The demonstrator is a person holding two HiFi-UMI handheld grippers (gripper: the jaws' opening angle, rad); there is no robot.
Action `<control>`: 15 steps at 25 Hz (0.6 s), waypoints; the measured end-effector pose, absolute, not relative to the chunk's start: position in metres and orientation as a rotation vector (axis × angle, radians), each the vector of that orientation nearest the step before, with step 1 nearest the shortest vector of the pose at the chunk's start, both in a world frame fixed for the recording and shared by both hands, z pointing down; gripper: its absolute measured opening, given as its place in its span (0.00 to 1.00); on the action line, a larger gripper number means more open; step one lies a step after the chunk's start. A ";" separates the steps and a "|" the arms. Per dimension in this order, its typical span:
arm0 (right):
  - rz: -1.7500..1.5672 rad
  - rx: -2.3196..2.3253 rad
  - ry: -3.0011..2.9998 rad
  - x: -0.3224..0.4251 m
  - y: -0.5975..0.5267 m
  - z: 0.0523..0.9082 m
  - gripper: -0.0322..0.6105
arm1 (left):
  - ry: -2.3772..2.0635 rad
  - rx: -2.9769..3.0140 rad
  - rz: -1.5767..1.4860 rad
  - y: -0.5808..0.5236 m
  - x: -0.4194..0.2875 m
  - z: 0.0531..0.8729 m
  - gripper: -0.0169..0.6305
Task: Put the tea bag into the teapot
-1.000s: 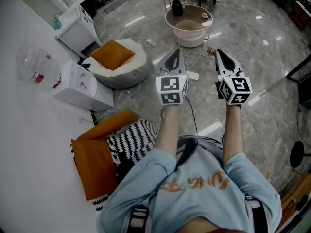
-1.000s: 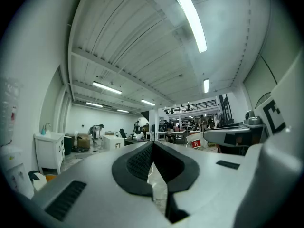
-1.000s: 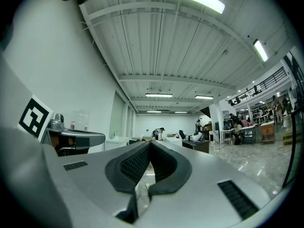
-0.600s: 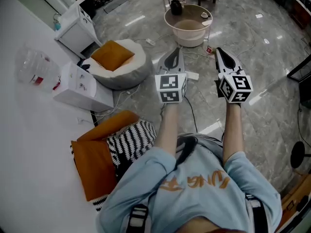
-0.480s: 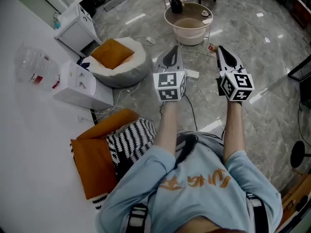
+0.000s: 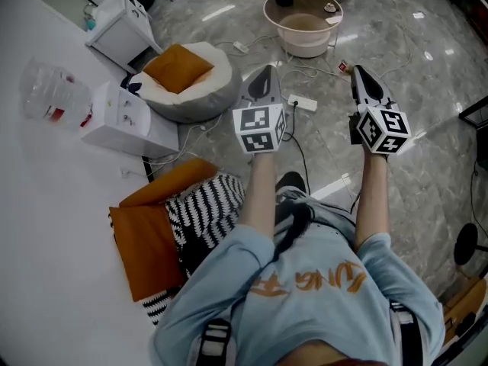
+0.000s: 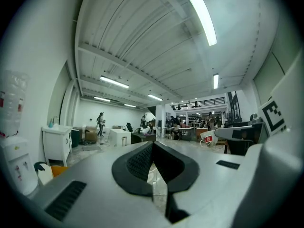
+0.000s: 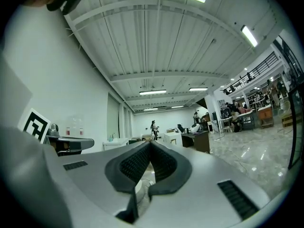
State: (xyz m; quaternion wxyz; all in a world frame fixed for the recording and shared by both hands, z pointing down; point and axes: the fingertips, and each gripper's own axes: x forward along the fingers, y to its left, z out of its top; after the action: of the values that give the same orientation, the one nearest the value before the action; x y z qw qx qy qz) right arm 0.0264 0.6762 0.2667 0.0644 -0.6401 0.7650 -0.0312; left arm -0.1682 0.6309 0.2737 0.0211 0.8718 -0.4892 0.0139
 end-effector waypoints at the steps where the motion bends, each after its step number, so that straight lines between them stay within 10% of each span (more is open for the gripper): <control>1: -0.101 -1.935 2.316 0.029 0.670 0.271 0.07 | -1.516 2.694 0.046 0.624 -0.166 0.278 0.06; 15: -0.228 -2.024 2.411 0.054 0.447 0.330 0.07 | -1.509 2.477 0.028 0.385 -0.174 0.360 0.06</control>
State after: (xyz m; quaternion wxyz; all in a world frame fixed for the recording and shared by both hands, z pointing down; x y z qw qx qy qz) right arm 0.0541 0.4468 0.3302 -0.0071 -0.6413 0.7639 -0.0721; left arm -0.1742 0.3853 0.3605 0.1204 0.8478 -0.5164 0.0096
